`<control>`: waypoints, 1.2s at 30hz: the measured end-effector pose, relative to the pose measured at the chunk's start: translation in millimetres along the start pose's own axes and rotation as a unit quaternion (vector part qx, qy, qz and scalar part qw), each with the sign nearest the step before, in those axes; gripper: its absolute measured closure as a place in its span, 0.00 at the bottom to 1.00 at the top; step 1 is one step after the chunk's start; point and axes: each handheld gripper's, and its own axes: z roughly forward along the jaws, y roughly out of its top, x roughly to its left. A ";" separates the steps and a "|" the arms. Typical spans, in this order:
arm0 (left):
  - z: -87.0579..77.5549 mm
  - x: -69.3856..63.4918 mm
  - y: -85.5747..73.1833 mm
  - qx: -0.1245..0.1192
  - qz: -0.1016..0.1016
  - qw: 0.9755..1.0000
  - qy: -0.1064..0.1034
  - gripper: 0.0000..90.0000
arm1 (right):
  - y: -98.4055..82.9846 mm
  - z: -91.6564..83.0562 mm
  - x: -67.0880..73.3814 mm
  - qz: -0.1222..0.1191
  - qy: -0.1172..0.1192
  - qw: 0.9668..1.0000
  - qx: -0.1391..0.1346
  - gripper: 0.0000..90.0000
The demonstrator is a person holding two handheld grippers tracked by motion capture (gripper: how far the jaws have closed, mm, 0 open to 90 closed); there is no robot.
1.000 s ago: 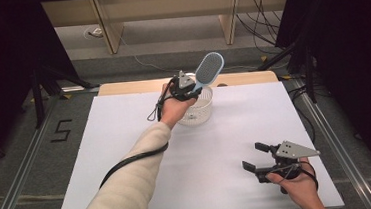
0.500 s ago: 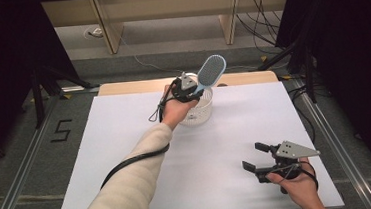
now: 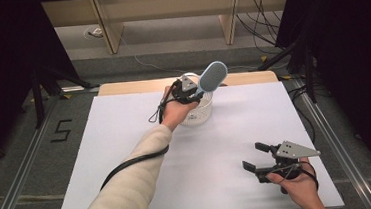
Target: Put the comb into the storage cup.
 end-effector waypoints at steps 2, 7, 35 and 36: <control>-4.7 0.9 1.3 -0.001 0.005 1.000 0.003 0.65 | -0.1 -0.1 0.0 0.000 0.000 1.000 0.001 0.18; -15.3 6.8 2.7 0.002 0.000 1.000 0.006 0.56 | 0.1 0.8 0.5 0.001 0.001 1.000 0.001 0.18; -68.5 12.4 -5.4 0.052 -0.038 0.998 0.021 0.18 | 0.1 1.6 1.4 -0.002 -0.003 1.000 0.006 0.18; -70.6 12.7 -6.1 0.052 -0.035 0.998 0.022 0.18 | 0.1 1.6 1.4 -0.002 -0.003 1.000 0.006 0.18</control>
